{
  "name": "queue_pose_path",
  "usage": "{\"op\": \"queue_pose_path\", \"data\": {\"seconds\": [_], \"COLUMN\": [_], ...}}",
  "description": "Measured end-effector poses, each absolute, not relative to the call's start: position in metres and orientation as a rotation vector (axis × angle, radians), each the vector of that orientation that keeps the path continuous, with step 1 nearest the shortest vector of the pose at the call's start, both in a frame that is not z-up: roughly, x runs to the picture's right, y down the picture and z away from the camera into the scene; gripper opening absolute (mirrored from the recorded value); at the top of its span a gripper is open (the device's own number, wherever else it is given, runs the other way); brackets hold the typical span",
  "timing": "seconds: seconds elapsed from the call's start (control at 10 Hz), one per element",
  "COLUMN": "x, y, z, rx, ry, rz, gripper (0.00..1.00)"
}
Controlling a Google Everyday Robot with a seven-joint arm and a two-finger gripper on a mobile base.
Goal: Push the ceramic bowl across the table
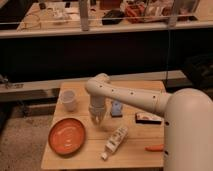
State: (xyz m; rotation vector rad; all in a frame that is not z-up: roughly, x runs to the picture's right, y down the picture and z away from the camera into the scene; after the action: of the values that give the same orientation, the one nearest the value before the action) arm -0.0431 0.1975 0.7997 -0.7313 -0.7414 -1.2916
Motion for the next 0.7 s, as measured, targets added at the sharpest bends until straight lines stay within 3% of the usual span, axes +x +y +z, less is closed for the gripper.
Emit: {"op": "queue_pose_path", "data": {"seconds": [0.3,0.7], "x": [-0.046,-0.062], "y": [0.194,0.158], "z": [0.785,0.723], "rx": [-0.649,-0.456], "ry": [-0.724,-0.682], "rz": [-1.332,-1.417], "gripper": [0.01,0.01]}}
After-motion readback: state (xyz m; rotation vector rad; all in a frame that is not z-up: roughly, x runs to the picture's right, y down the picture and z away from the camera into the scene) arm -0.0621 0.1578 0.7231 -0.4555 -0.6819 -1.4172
